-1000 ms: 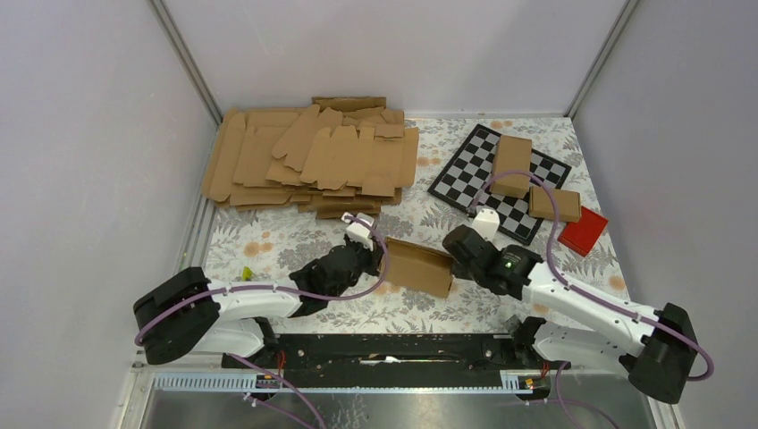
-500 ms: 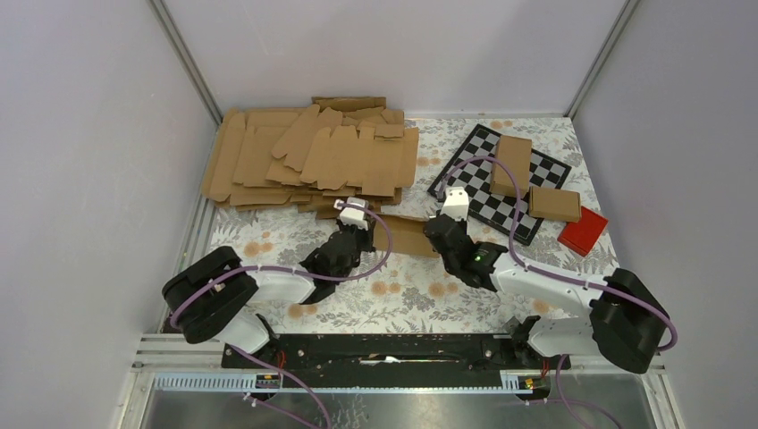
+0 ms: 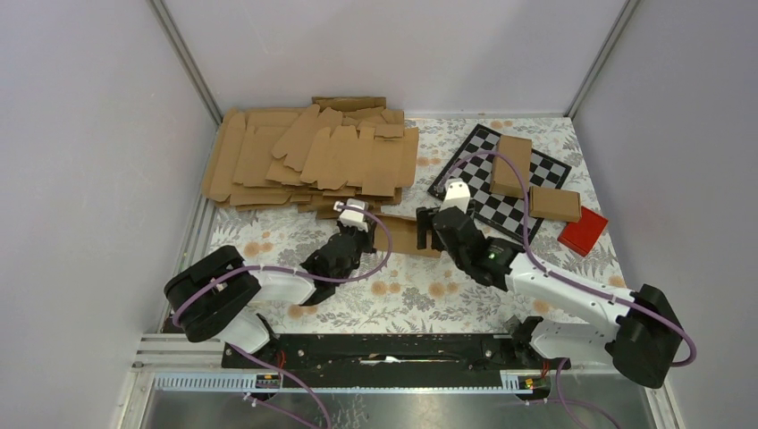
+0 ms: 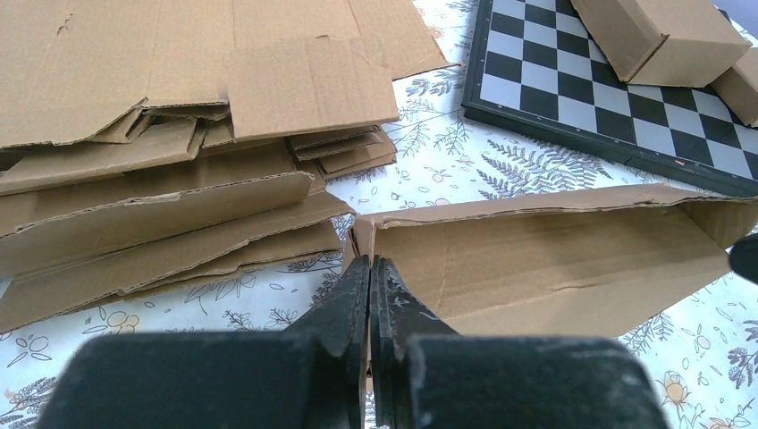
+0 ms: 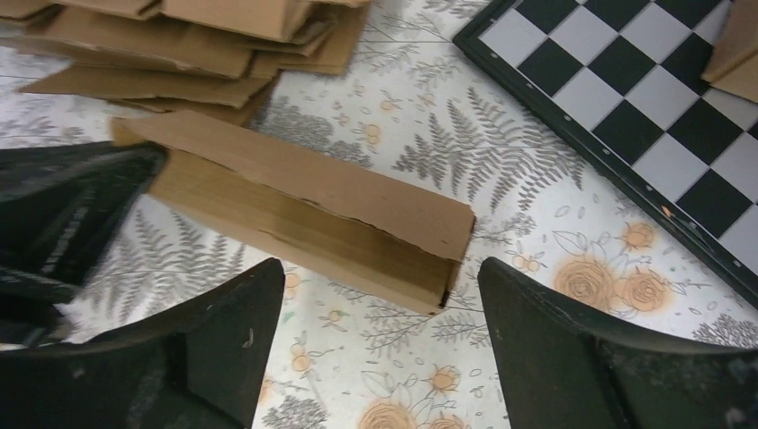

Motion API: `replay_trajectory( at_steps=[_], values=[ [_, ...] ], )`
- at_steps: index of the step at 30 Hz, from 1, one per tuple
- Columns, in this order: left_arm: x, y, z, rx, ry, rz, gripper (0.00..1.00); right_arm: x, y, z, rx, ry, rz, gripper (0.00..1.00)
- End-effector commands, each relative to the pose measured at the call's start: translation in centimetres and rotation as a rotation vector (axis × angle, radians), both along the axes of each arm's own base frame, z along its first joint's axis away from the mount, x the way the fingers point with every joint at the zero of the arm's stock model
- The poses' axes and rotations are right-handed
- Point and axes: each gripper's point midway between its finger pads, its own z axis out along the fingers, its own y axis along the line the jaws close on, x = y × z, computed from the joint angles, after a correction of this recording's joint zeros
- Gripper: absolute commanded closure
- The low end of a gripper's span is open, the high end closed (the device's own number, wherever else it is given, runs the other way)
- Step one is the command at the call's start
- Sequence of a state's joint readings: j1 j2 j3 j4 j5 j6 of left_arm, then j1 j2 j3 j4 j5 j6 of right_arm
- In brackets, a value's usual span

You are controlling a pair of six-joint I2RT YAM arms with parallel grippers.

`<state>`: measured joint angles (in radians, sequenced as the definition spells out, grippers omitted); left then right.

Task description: Fold the paper box

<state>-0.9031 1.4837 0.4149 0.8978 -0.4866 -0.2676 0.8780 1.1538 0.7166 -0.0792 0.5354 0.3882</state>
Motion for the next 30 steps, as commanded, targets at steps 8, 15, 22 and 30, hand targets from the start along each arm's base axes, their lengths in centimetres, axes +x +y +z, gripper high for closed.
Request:
replay_trajectory(
  at_steps=[8,15,22,30],
  values=[
    [-0.8,-0.3,-0.7,0.059,0.001,-0.017,1.0,2.8,-0.4,4.1,0.086,0.093,-0.053,0.17],
    [-1.2,-0.7,-0.8,0.062,0.017,-0.041,1.0,2.6,-1.7,-1.2,0.059,0.241,-0.108,0.51],
    [-2.2,-0.6,-0.9,0.052,0.076,-0.06,0.61,-0.6,-3.0,-6.2,0.076,0.35,-0.137,0.7],
    [-3.3,0.2,0.9,0.098,0.204,-0.048,0.4,-0.7,-3.8,-6.7,0.064,0.334,-0.156,0.71]
  ],
)
